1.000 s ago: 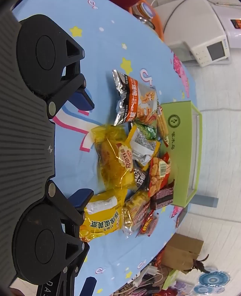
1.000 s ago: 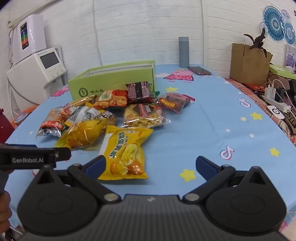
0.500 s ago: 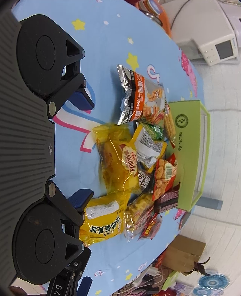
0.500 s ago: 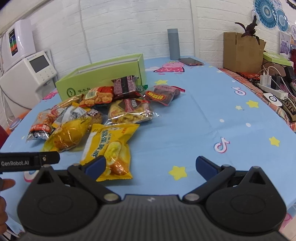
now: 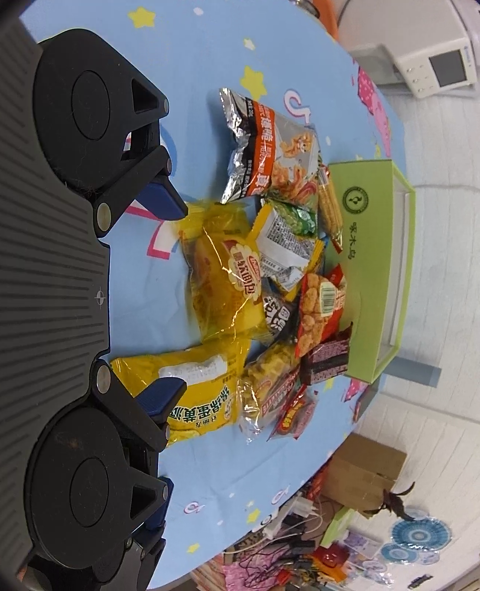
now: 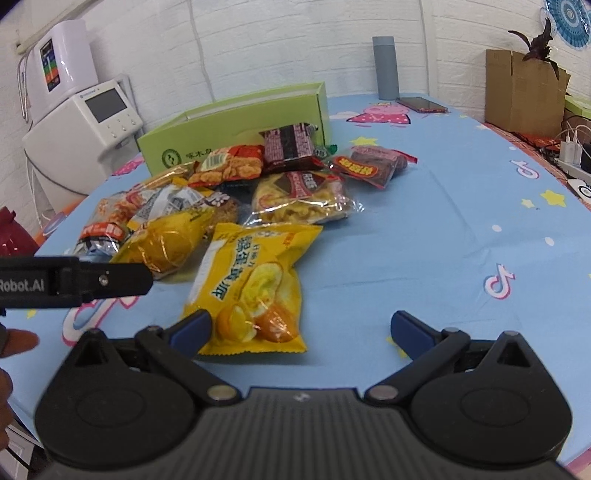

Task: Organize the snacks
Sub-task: 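Move the left gripper toward the long yellow snack bag in the pile, then close the left gripper on the long yellow snack bag and lift it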

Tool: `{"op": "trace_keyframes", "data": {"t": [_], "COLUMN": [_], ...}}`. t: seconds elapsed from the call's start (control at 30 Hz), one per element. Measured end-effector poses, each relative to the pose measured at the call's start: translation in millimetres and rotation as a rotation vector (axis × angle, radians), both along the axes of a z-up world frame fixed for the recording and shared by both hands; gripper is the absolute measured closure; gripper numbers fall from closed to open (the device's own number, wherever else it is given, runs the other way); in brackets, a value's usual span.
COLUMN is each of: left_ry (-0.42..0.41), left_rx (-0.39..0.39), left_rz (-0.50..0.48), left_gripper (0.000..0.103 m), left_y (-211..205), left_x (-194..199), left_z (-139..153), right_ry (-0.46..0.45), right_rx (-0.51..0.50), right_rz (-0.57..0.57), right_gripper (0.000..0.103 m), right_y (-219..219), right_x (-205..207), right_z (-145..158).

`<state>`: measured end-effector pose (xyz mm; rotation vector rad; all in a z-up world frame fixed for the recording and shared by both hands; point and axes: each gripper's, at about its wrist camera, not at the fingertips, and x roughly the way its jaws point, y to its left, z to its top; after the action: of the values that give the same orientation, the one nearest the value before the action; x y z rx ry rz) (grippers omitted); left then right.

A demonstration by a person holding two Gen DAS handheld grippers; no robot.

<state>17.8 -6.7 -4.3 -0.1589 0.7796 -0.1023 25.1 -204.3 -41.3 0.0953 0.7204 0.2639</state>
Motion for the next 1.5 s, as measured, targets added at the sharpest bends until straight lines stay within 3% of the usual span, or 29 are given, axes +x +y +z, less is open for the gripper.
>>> {"op": "trace_keyframes", "data": {"t": [0.37, 0.47, 0.63, 0.77, 0.97, 1.17, 1.3, 1.43, 1.5], "left_ry": [0.032, 0.033, 0.025, 0.071, 0.122, 0.147, 0.148, 0.175, 0.169], "left_rx": [-0.024, -0.059, -0.128, -0.144, -0.182, -0.215, -0.195, -0.18, -0.161], "left_rz": [-0.014, -0.063, -0.182, -0.211, -0.23, -0.248, -0.26, -0.287, -0.292], "left_gripper": [0.014, 0.016, 0.017, 0.035, 0.042, 0.065, 0.067, 0.065, 0.046], "left_y": [2, -2, -17, -23, -25, -21, -22, -25, -25], "left_x": [11, 10, 15, 29, 43, 45, 33, 17, 16], "left_z": [-6, 0, 6, -2, -15, -22, -20, -17, -14], "right_ry": [-0.008, -0.006, -0.061, -0.086, -0.081, -0.08, -0.077, -0.081, -0.087], "right_rx": [0.009, 0.017, 0.001, -0.04, -0.002, 0.03, 0.04, 0.018, 0.006], "right_rz": [0.028, 0.039, 0.171, 0.196, 0.237, 0.299, 0.312, 0.33, 0.338], "right_gripper": [0.001, 0.0, 0.001, 0.001, 0.001, 0.001, 0.001, 0.001, 0.001], "right_y": [-3, -2, 13, 19, 22, 31, 32, 33, 31], "right_x": [7, 7, -3, 0, 12, 10, 1, -16, -20], "right_z": [-2, 0, 6, 5, 0, -3, -1, 3, 6]}}
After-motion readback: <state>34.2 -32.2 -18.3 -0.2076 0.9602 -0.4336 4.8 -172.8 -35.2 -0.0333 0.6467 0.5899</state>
